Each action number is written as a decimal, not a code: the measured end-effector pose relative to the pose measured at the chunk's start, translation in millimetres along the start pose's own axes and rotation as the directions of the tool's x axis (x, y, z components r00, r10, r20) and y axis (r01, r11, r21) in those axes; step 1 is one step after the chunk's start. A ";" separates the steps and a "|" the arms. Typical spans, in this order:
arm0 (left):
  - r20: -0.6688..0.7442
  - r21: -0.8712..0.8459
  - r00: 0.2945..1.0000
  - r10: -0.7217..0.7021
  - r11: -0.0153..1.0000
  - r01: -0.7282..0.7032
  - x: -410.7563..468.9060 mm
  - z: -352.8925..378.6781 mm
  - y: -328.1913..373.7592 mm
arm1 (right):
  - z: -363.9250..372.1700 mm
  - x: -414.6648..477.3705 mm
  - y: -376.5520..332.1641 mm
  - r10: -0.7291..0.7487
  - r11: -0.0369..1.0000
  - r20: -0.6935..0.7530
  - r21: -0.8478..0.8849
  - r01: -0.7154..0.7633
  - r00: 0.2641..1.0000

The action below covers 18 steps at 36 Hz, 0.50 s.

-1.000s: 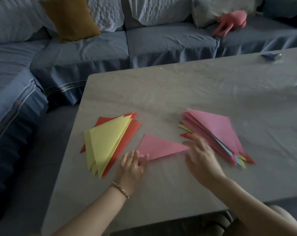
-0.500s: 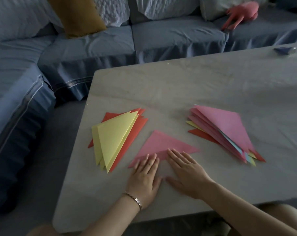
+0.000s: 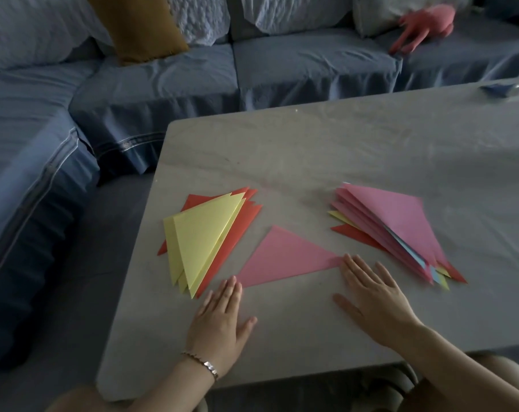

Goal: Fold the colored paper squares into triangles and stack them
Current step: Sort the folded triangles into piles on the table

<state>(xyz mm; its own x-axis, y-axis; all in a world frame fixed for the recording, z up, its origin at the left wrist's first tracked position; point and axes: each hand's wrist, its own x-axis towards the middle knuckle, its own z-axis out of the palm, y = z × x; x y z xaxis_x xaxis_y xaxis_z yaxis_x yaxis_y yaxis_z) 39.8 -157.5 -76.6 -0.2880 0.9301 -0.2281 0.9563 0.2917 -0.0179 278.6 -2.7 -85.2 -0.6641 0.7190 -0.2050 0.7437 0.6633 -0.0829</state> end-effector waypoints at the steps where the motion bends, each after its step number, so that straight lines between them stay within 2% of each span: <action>1: -0.035 0.006 0.999 0.003 1.000 -0.003 -0.6 -0.9 1.0 | -2.2 0.1 -2.8 0.014 1.000 -0.002 -0.013 -0.014 1.000; 4: -0.182 -0.038 0.983 -0.031 0.999 0.024 -8.2 -10.2 2.8 | -15.8 2.3 -15.6 0.057 0.998 -0.019 -0.021 -0.057 0.998; 6: -0.361 -0.091 0.932 -0.040 0.996 0.008 -6.1 -17.7 -0.1 | -28.5 7.8 -22.9 0.099 0.995 -0.040 -0.020 -0.100 0.994; 8: -0.423 -0.205 0.898 -0.124 0.978 0.039 -4.8 -34.1 -9.7 | -37.8 17.0 -29.6 0.118 0.993 -0.088 0.021 -0.117 0.989; 11: -0.490 -0.302 0.838 -0.240 0.949 0.095 8.9 -40.0 -31.6 | -43.8 33.8 -40.1 0.115 0.979 -0.135 0.182 -0.090 0.984; 13: -0.451 -0.335 0.827 -0.337 0.922 0.193 22.7 -38.3 -42.6 | -43.1 45.7 -48.2 0.091 0.974 -0.078 0.216 -0.072 0.993; 15: -0.274 -0.330 0.869 -0.412 0.889 0.318 33.5 -37.7 -49.4 | -43.1 56.1 -55.2 0.129 0.962 0.003 0.244 -0.126 0.992; 18: -0.128 -0.334 0.897 -0.423 0.870 0.363 45.1 -34.5 -53.8 | -48.0 67.7 -62.2 0.220 0.913 0.099 0.329 -0.241 0.970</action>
<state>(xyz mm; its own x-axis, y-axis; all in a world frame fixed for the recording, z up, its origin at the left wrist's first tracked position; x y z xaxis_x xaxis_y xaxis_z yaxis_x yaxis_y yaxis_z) -26.4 -123.5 -52.4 -0.6696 0.7391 -0.0727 0.7106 0.6660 0.2269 183.7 14.7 -47.1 -0.4733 0.8230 -0.3141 0.8641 0.3645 -0.3471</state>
